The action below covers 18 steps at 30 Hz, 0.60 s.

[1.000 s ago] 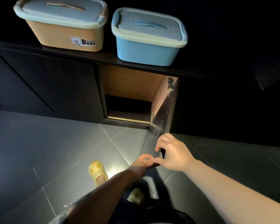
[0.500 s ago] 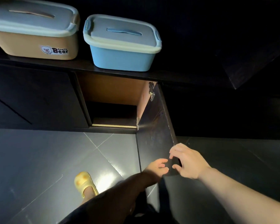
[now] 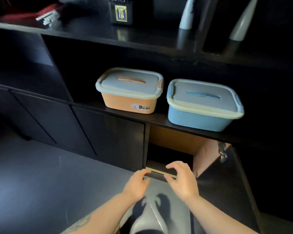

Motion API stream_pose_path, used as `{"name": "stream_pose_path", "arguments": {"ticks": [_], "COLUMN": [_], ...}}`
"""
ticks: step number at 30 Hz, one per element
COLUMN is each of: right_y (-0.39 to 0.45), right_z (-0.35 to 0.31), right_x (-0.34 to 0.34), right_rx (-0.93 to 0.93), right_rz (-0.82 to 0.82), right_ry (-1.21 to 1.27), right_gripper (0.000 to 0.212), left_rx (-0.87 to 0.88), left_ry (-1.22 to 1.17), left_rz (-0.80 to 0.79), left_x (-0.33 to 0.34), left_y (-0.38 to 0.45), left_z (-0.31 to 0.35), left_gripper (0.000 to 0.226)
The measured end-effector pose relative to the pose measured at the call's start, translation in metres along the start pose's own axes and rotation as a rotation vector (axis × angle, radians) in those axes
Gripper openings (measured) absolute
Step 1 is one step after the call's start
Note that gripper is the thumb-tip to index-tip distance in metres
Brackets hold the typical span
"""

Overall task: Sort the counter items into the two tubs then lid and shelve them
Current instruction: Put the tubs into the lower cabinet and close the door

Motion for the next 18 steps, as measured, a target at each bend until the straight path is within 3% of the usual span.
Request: {"name": "stream_pose_path", "arguments": {"ticks": [6, 11, 13, 18], "right_y": [0.085, 0.171, 0.196, 0.218], "right_z": [-0.072, -0.086, -0.082, -0.067], "right_x": [0.063, 0.113, 0.127, 0.148], "right_rx": [0.217, 0.522, 0.656, 0.743], "right_rz": [-0.085, -0.146, -0.133, -0.108], "right_ry": [0.150, 0.417, 0.575, 0.648], "right_gripper": [0.030, 0.057, 0.057, 0.046], "left_rx": [0.147, 0.306, 0.379, 0.537], "left_ry": [0.342, 0.553, 0.598, 0.621], "left_rz": [-0.116, -0.281, -0.322, -0.213], "left_x": [-0.095, -0.132, -0.135, -0.135], "left_y": [0.076, 0.162, 0.187, 0.206], "left_z": [-0.029, -0.033, -0.030, -0.029], "left_gripper": [0.044, 0.056, 0.058, 0.060]}}
Point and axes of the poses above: each hand's wrist, its own y-axis towards the middle knuckle, its own x-axis out of the palm, z = x × y, the point moved 6 cm from there along y, towards the middle knuckle, and after that the axes turned 14 degrees about x, right-handed, at the moved point
